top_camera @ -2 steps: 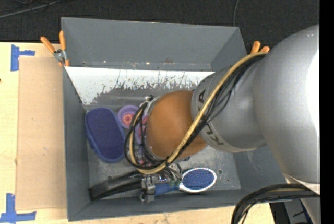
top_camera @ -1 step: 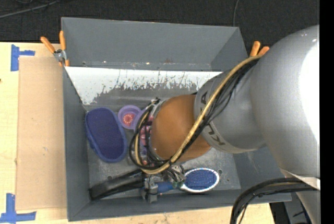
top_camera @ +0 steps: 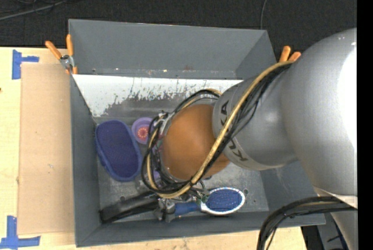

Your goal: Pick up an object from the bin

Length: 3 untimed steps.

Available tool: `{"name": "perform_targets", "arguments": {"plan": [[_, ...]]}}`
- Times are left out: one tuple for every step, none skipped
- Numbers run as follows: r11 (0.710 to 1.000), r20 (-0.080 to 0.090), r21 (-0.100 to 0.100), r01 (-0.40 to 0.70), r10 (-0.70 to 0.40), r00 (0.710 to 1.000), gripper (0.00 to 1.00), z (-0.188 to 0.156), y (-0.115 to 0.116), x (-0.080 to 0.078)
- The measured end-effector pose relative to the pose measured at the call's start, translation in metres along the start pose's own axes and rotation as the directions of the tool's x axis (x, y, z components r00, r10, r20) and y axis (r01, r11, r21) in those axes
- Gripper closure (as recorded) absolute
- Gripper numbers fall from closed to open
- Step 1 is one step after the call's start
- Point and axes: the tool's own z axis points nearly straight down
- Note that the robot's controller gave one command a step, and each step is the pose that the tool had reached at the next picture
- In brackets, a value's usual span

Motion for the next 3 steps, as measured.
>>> {"name": "perform_targets", "arguments": {"plan": [[1.0, 0.0, 0.0, -0.001, 0.001, 1.0, 1.0, 0.0, 0.0, 0.0], [1.0, 0.008, 0.001, -0.003, 0.003, 1.0, 1.0, -0.009, -0.001, -0.002], [1.0, 0.003, 0.0, -0.007, 0.007, 1.0, 1.0, -0.018, 0.0, -0.001]]}}
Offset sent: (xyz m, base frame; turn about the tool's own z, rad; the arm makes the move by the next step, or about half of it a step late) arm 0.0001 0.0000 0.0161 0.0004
